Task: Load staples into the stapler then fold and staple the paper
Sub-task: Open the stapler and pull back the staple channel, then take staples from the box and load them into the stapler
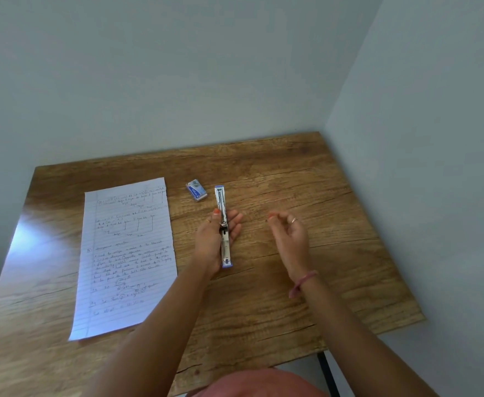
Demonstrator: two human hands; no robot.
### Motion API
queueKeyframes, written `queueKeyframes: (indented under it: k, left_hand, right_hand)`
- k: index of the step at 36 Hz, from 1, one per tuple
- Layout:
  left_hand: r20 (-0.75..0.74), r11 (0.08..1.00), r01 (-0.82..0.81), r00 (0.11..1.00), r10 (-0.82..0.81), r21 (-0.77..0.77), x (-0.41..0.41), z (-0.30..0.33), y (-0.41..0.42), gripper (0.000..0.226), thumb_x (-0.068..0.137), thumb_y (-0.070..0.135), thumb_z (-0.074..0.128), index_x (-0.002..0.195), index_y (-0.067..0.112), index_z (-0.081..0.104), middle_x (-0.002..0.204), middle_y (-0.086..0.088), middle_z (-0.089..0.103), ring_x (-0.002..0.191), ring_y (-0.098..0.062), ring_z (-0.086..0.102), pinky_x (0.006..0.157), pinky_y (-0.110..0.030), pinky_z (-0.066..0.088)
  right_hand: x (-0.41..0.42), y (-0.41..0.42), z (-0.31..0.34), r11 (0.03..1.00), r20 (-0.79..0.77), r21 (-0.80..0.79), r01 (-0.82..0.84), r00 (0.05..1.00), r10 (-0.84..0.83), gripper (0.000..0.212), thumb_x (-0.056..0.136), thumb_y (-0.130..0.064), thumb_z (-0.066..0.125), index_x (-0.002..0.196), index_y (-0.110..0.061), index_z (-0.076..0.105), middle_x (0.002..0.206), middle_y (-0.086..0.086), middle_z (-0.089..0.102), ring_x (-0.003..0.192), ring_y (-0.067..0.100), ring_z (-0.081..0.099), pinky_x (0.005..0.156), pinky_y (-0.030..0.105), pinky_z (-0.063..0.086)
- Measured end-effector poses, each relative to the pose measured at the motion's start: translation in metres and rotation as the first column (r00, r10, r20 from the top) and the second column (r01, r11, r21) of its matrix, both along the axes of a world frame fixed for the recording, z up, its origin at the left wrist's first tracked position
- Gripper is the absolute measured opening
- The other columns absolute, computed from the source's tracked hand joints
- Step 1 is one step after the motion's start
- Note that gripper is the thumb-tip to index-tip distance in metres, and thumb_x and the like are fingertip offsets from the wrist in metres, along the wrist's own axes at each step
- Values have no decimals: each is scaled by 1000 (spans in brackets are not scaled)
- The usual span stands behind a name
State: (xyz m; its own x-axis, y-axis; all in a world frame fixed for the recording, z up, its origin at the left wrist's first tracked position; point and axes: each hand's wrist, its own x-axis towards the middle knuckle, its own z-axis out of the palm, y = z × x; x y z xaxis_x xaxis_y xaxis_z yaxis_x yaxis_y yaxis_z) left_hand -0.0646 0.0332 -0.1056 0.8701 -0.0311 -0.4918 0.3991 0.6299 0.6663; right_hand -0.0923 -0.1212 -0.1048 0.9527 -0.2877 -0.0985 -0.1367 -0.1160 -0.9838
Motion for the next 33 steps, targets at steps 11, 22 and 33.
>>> queueKeyframes:
  k: [11, 22, 33]
  left_hand:
    - [128, 833, 55, 981, -149, 551, 16, 5, -15, 28, 105, 24, 33, 117, 7, 52, 113, 0, 70, 102, -10, 65, 87, -22, 50]
    - [91, 439, 84, 928, -361, 894, 37, 5, 6, 30, 100, 16, 48, 127, 20, 60, 102, 11, 66, 83, 7, 54, 68, -9, 39]
    - [122, 135, -84, 947, -298, 987, 62, 11, 61, 56, 91, 14, 61, 141, 6, 39, 140, -16, 36, 129, -31, 34, 106, -41, 34]
  right_hand:
    - [-17, 37, -3, 955, -101, -155, -253, 966, 239, 30, 79, -28, 77, 105, -27, 62, 90, -6, 72, 77, 9, 70, 73, 37, 60]
    - [-4, 37, -6, 996, -155, -88, -19, 988, 5, 19, 78, -17, 78, 96, -14, 71, 80, -1, 74, 76, 13, 72, 71, 29, 60]
    - [4, 38, 4, 965, -129, -262, -29, 992, -6, 32, 77, -32, 79, 102, -16, 68, 80, -11, 70, 70, 1, 68, 58, 14, 54]
